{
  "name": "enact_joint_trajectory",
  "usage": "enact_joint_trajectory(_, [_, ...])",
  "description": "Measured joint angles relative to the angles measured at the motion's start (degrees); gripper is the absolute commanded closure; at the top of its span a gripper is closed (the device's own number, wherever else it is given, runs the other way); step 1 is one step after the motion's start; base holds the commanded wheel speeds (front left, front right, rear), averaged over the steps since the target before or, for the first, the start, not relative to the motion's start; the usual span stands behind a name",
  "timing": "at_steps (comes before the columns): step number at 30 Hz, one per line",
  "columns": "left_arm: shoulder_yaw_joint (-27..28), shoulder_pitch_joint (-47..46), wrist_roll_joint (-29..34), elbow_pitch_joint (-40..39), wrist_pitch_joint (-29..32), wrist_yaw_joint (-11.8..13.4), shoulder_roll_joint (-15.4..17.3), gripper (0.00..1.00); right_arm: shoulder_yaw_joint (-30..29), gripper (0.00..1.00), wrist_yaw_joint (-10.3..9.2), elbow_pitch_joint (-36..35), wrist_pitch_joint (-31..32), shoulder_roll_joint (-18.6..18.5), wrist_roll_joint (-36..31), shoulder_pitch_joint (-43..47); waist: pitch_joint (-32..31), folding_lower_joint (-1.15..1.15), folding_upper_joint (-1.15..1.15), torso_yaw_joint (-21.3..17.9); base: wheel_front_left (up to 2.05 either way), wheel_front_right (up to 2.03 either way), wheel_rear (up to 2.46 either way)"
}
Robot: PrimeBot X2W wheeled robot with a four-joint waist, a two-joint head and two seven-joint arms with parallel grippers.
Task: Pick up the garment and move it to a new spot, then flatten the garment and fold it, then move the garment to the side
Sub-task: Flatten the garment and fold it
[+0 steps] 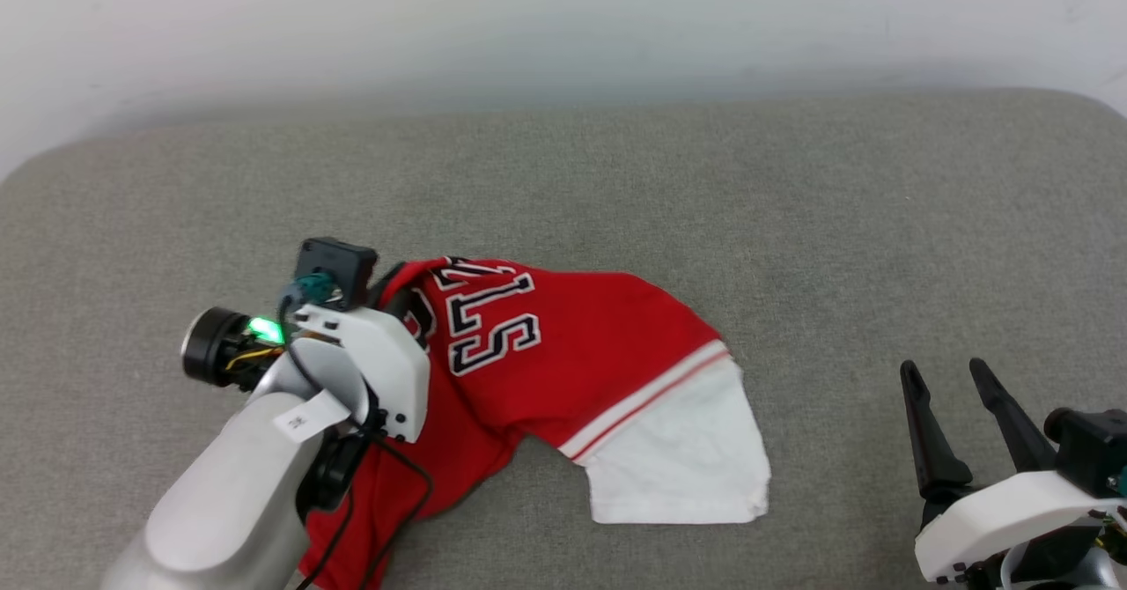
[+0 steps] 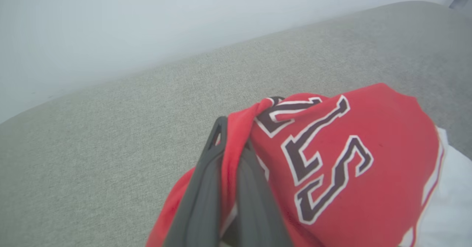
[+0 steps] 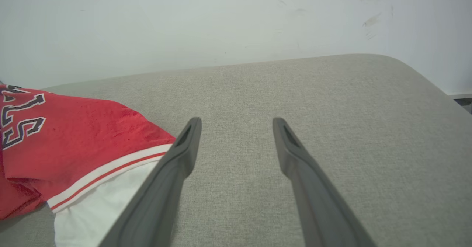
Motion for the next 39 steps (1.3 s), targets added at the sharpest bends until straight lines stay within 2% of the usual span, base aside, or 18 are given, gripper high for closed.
enact_joint_trajectory(7, [5.35, 11.46, -3.01, -8.75, -1.59, 7.97, 4.07, 1.0, -0.33, 0.0, 0.0, 0.16, 0.51, 0.01, 0.0, 1.59, -2.48, 0.0, 0.0, 1.04, 0.0, 0.0, 0.0])
enact_joint_trajectory(11, [7.83, 21.46, -6.81, -12.33, -1.12, 12.1, 4.65, 1.0, -0.44, 0.0, 0.0, -0.01, 0.81, 0.0, -0.03, 2.15, -3.27, 0.0, 0.0, 1.4, 0.0, 0.0, 0.0])
enact_joint_trajectory(14, [8.31, 27.26, -9.4, -13.05, -1.19, 12.88, 4.21, 1.0, -0.34, 0.0, 0.0, -0.47, 1.04, 0.01, -0.35, 2.26, -3.5, 0.0, 0.0, 1.8, 0.0, 0.0, 0.0])
enact_joint_trajectory(16, [7.89, 29.43, -10.6, -13.07, -1.33, 12.47, 3.21, 0.98, -0.24, 0.0, 0.01, -0.85, 1.33, 0.01, -0.6, 2.25, -3.51, 0.0, 0.0, 2.08, 0.0, 0.0, 0.0])
enact_joint_trajectory(17, [7.56, 29.92, -10.59, -13.06, -1.74, 12.34, 2.83, 0.73, -0.14, 0.0, 0.0, -1.07, 1.34, 0.01, -0.98, 2.25, -3.53, 0.0, 0.0, 2.2, 0.0, 0.0, 0.0])
enact_joint_trajectory(19, [7.09, 30.08, -10.05, -13.12, -3.25, 12.0, 2.43, 0.0, 0.44, 0.0, 0.0, -1.51, 1.48, 0.0, -1.2, 2.18, -3.55, 0.0, 0.0, 2.4, 0.0, 0.0, 0.0])
enact_joint_trajectory(21, [7.03, 29.98, -9.06, -13.35, -5.59, 11.95, 1.83, 0.0, 0.79, 0.0, 0.0, -1.68, 1.53, 0.01, -1.44, 2.18, -3.74, 0.0, 0.0, 2.62, 0.0, 0.0, 0.0])
enact_joint_trajectory(22, [7.33, 29.04, -7.09, -13.71, -10.1, 11.45, 1.71, 0.0, 1.01, 0.0, 0.0, -1.99, 1.6, 0.01, -1.68, 2.2, -4.32, -0.01, 0.0, 2.83, 0.0, 0.0, 0.0])
enact_joint_trajectory(25, [8.1, 27.96, -5.38, -15.03, -15.67, 10.88, 1.33, 0.0, 1.14, 0.0, 0.0, -2.16, 2.0, 0.01, -1.69, 2.41, -4.97, 0.0, 0.0, 2.92, 0.0, 0.0, 0.0])
enact_joint_trajectory(28, [8.14, 27.75, -3.38, -17.03, -19.22, 11.09, 0.88, 0.0, 1.2, 0.0, 0.0, -2.65, 2.0, 0.01, -2.15, 2.78, -5.44, 0.0, 0.0, 2.9, 0.0, 0.0, 0.0])
enact_joint_trajectory(34, [8.17, 27.17, -0.91, -20.42, -21.57, 11.72, 0.97, 0.0, 1.15, 0.0, 0.0, -3.08, 2.11, 0.01, -2.6, 2.88, -6.33, -0.01, 0.0, 2.57, 0.0, 0.0, 0.0])
enact_joint_trajectory(39, [8.14, 26.54, 0.08, -22.03, -21.57, 12.51, 1.37, 0.0, 0.18, 0.0, 0.0, -2.27, 4.9, 0.01, -2.94, 3.89, -6.76, 0.0, 0.0, 3.28, 0.0, 0.0, 0.0])
